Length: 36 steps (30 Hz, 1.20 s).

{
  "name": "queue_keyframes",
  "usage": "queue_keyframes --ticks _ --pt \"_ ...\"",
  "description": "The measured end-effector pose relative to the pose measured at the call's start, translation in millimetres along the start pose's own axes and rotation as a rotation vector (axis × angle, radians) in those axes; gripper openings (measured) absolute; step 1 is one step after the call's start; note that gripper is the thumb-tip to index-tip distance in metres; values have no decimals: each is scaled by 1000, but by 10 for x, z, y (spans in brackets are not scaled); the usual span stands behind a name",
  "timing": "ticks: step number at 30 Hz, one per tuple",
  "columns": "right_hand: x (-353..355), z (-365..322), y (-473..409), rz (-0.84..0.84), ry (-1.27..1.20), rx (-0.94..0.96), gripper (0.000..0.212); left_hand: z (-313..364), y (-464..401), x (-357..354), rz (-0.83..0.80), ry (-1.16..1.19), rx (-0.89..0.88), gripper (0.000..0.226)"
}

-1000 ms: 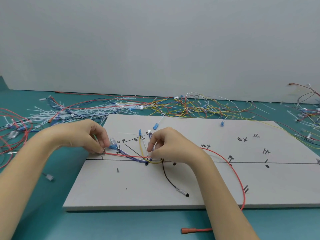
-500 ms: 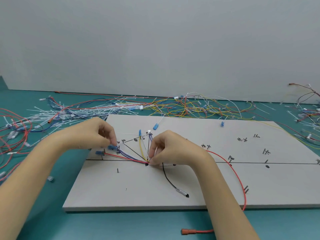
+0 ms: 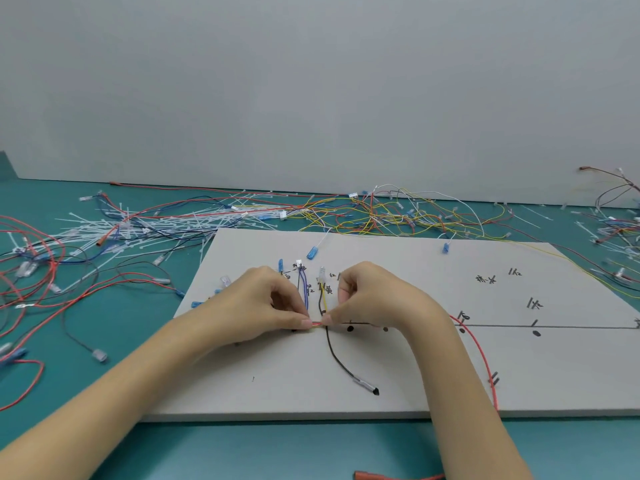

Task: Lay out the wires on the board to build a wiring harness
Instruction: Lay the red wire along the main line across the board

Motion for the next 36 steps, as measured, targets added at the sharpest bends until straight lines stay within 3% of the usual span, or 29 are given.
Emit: queue_keyframes --ticks 7,18,24,31,36 --pt "229 214 133 -37 14 -112 34 -22 -7 -7 54 -60 35 16" --pt "465 442 275 -65 102 -310 12 208 44 -125 46 -135 -35 37" --pt "427 366 212 51 152 -161 10 221 39 -180 13 -85 3 34" --pt "324 432 269 179 67 -85 22 267 5 -257 67 -124 50 39" --pt "228 446 315 308 -8 -50 32 299 21 -280 124 -134 4 20"
Point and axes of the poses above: each hand's wrist, its own y-axis away from the middle knuckle, its own x-axis out of the back of the hand, z = x × y, the point moved 4 cm from there along -y, towards the middle knuckle, and after that the axes turned 4 degrees about -y, right-handed, at the moved point
